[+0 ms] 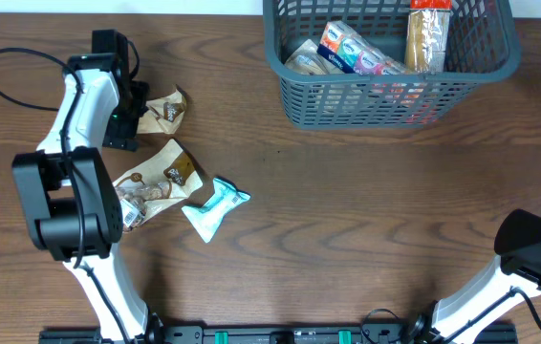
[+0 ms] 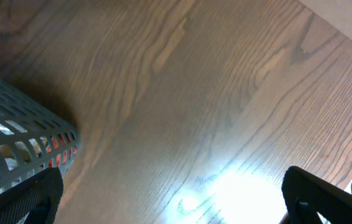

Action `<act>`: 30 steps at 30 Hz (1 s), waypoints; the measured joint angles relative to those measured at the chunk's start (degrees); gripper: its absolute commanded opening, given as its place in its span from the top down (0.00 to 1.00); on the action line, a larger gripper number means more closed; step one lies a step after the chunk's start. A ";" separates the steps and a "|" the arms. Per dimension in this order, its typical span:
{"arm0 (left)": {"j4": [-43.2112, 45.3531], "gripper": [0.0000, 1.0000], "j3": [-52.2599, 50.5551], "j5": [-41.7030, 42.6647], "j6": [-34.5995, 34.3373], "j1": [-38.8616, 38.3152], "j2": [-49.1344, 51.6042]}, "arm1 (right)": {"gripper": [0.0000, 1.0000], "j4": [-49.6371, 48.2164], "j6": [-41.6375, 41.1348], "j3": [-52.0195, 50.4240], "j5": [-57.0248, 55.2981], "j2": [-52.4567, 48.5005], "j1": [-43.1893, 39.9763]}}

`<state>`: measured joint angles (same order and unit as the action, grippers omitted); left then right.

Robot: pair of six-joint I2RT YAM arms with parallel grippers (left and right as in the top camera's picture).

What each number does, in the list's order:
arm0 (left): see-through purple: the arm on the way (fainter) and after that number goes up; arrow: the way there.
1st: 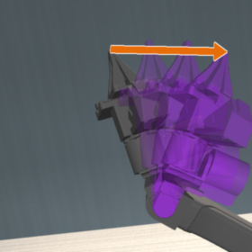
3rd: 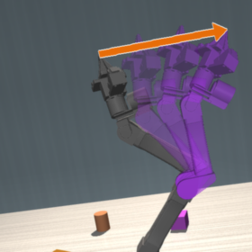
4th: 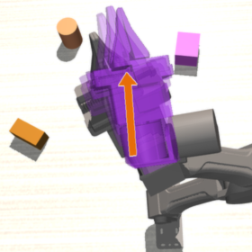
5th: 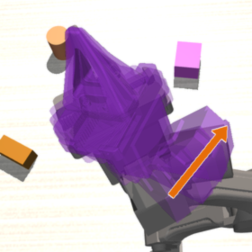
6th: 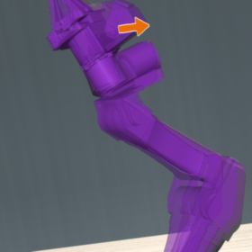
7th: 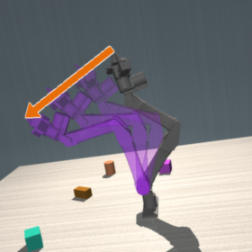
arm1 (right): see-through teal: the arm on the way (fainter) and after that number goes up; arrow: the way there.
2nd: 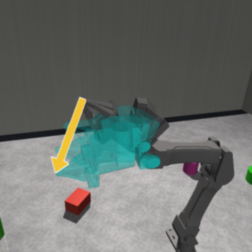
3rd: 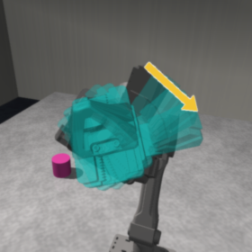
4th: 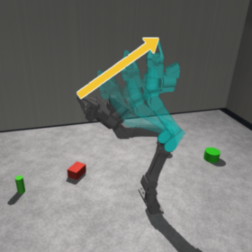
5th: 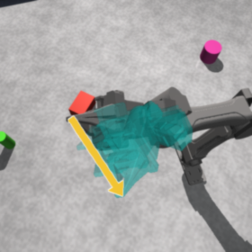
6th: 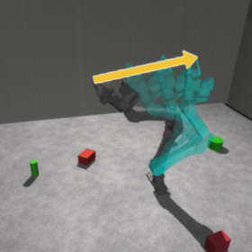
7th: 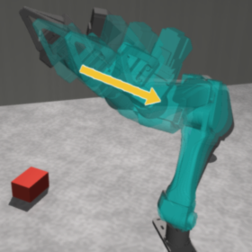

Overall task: Pack container
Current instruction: 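Lower the left gripper and grasp the white rice bag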

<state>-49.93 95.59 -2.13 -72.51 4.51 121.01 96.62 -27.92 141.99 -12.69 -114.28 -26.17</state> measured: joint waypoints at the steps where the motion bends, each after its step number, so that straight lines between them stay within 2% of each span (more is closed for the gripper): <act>1: 0.76 0.01 0.00 -0.02 0.70 0.00 0.57 | 0.01 -0.04 0.02 0.00 0.02 0.00 0.00; 13: 1.77 0.01 0.00 -2.62 3.34 0.00 1.38 | 0.01 0.02 0.04 0.00 0.00 0.00 0.00; 30: 2.80 0.01 0.00 -2.36 3.52 0.00 4.37 | 0.01 0.26 0.07 0.00 0.00 0.00 0.00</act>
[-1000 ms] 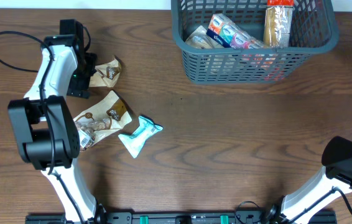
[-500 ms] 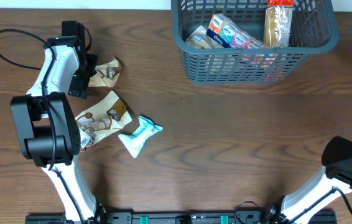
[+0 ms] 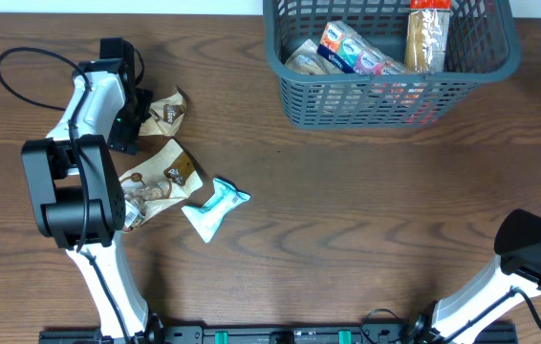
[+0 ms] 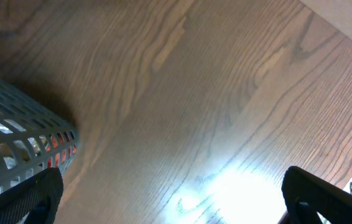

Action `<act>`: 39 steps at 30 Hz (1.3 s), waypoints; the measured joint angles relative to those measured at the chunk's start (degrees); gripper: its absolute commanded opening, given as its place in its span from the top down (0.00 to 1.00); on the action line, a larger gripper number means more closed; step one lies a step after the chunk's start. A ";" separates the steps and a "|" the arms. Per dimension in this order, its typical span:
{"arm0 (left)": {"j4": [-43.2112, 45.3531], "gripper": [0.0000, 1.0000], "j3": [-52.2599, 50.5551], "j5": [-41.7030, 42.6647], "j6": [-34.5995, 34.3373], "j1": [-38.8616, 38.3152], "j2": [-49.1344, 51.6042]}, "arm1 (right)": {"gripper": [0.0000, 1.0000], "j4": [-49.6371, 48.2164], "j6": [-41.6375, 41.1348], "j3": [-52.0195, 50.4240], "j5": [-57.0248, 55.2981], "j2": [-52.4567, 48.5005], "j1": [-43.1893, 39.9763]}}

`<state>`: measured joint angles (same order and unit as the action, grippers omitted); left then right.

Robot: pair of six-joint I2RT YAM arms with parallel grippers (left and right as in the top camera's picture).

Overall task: Pack container
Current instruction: 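Lower the left gripper and grasp the white rice bag, then lift the rice bag with the left gripper and carry it over the basket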

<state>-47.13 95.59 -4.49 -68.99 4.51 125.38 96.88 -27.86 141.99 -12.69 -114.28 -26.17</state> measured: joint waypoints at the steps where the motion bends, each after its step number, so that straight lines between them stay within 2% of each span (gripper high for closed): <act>1: 0.61 0.02 0.00 0.24 0.00 0.00 0.02 | 0.01 0.00 0.00 0.00 0.00 0.00 0.00; 15: 2.64 0.01 0.02 3.28 0.02 -0.02 1.97 | 0.01 0.20 0.02 0.00 0.00 0.00 0.00; 16: 2.64 0.08 0.02 3.28 0.02 -0.02 1.97 | 0.01 0.20 0.02 0.00 0.00 0.00 0.00; 17: 2.64 0.22 0.02 3.28 -0.15 -0.02 1.97 | 0.01 0.22 0.02 0.00 0.00 0.00 0.00; 20: 2.29 0.73 0.00 3.89 0.09 -0.02 1.97 | 0.01 0.22 0.02 0.00 0.00 0.00 0.00; 22: 0.74 0.93 0.00 3.91 0.07 -0.02 1.97 | 0.01 0.22 0.02 0.00 0.00 0.00 0.00; 30: -2.86 0.94 0.17 4.09 1.40 -0.07 1.79 | 0.01 0.15 0.02 0.00 -0.24 0.00 0.00; 39: -6.01 0.94 -0.35 0.09 15.12 -4.11 -1.27 | 0.01 -0.55 0.02 0.00 -1.51 0.00 0.00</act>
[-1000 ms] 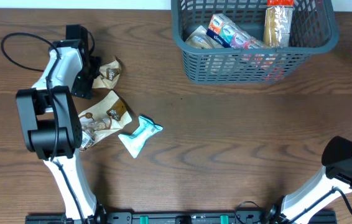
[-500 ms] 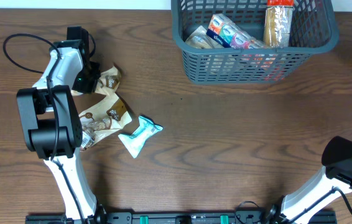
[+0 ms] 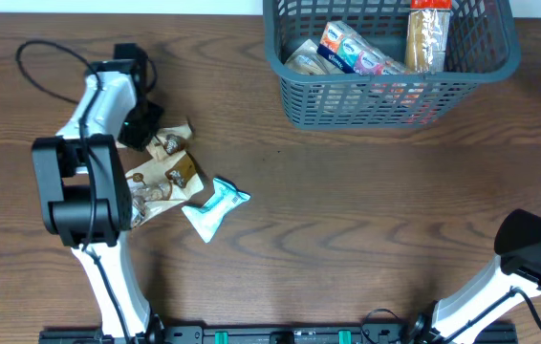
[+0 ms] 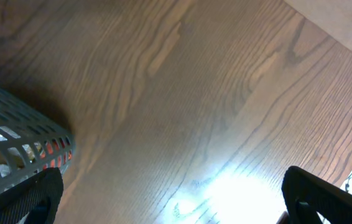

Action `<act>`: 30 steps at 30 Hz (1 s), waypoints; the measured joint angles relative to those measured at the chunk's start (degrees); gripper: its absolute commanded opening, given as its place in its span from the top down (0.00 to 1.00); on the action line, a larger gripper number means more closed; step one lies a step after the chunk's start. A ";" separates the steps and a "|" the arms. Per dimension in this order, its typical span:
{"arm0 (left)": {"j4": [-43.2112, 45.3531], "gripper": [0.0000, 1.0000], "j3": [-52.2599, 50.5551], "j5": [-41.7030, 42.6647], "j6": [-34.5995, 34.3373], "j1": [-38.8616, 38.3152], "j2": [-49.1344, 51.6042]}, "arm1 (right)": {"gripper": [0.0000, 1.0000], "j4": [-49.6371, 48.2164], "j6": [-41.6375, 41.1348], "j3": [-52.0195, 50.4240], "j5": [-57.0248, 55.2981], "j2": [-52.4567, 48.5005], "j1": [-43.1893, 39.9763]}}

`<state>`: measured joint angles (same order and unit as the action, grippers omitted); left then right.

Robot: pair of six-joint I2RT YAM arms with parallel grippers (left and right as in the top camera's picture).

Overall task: Pack container
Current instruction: 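Lift the rice bag with the left gripper and carry it over the basket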

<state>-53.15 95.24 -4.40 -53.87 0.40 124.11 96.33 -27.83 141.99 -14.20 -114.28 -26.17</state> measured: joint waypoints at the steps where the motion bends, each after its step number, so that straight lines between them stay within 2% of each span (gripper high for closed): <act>1: -0.02 0.94 -0.09 -0.83 1.86 -1.18 -1.64 | 0.01 -0.02 0.00 0.00 -0.02 0.00 0.00; 10: 3.89 0.94 0.17 -8.33 18.78 -15.76 -29.03 | 0.01 -0.02 0.00 0.00 -0.20 0.00 0.00; 14: 7.15 0.94 0.33 -10.03 24.02 -22.43 -37.00 | 0.01 0.00 0.00 0.00 -0.11 0.00 0.00; 17: 9.62 0.94 0.33 -9.64 24.83 -26.93 -39.82 | 0.01 0.28 0.00 0.00 0.04 0.00 0.00; 24: 13.20 0.94 0.26 -2.64 23.30 -35.98 -40.37 | 0.01 0.76 1.09 -0.04 0.37 0.00 0.00; 30: 23.91 0.94 0.24 -0.70 25.83 -37.97 -40.37 | 0.01 0.74 1.31 -0.04 1.25 0.00 0.00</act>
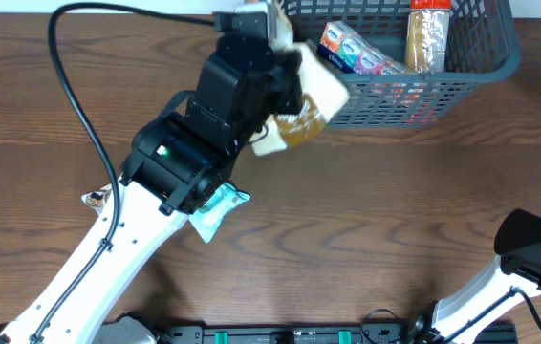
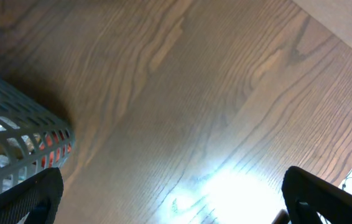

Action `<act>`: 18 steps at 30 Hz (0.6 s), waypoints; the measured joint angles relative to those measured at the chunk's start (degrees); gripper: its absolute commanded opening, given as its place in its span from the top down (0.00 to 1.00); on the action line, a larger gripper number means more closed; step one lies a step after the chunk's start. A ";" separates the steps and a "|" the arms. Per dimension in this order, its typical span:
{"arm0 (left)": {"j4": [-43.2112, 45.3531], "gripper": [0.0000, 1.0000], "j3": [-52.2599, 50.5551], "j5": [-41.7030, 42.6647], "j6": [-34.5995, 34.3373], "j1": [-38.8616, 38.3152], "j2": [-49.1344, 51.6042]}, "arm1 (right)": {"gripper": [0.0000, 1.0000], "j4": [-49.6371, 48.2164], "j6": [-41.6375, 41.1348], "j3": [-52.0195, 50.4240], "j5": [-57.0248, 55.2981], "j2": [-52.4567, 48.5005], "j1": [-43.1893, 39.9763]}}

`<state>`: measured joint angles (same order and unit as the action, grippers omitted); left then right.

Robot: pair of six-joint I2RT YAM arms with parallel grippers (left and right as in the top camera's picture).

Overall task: Pack container
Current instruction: 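Lift the rice bag with the left gripper and carry it over the basket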

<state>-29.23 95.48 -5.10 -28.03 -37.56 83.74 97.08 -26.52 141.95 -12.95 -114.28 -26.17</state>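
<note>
My left arm rises high toward the overhead camera. Its gripper (image 1: 288,75) is shut on a tan and brown snack packet (image 1: 311,103), held in the air at the front left corner of the grey mesh basket (image 1: 395,103). The basket holds tissue packs (image 1: 352,48) and a cracker pack (image 1: 428,33). A teal packet (image 1: 217,208) lies on the table beside the arm. My right gripper (image 2: 173,208) is open over bare wood, right of the basket's corner (image 2: 14,146), with nothing between its fingers.
A corner of another snack packet (image 1: 94,198) shows from under the left arm; the rest is hidden. A black cable (image 1: 79,76) loops over the table's left part. The table's right edge (image 2: 344,37) runs close by the right gripper.
My left gripper was down on the small snack packet at the table's left. Now it holds that packet in the air by the basket's front left corner. The right gripper has barely moved.
My left gripper stood beside the small snack packet at the far left, then stayed close against it. Then it was on the packet, which had shifted toward the bigger packet. Now the packet is up at the basket. The right gripper stayed open throughout.
</note>
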 measured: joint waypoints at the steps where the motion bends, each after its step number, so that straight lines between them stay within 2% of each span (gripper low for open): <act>1: 1.90 0.94 0.00 0.09 0.22 0.09 0.04 | 0.01 0.00 0.00 -0.02 0.22 0.00 0.00; 10: 21.05 0.94 0.02 1.55 -1.14 0.37 4.37 | 0.01 0.02 0.02 -0.04 1.18 0.00 0.00; 18: 25.66 0.94 0.00 1.77 -7.82 0.37 14.82 | 0.01 0.02 0.44 -0.07 1.46 0.00 0.00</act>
<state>-3.57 95.48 -3.33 -35.86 -37.19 98.56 97.10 -26.09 141.88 -11.49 -114.28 -26.17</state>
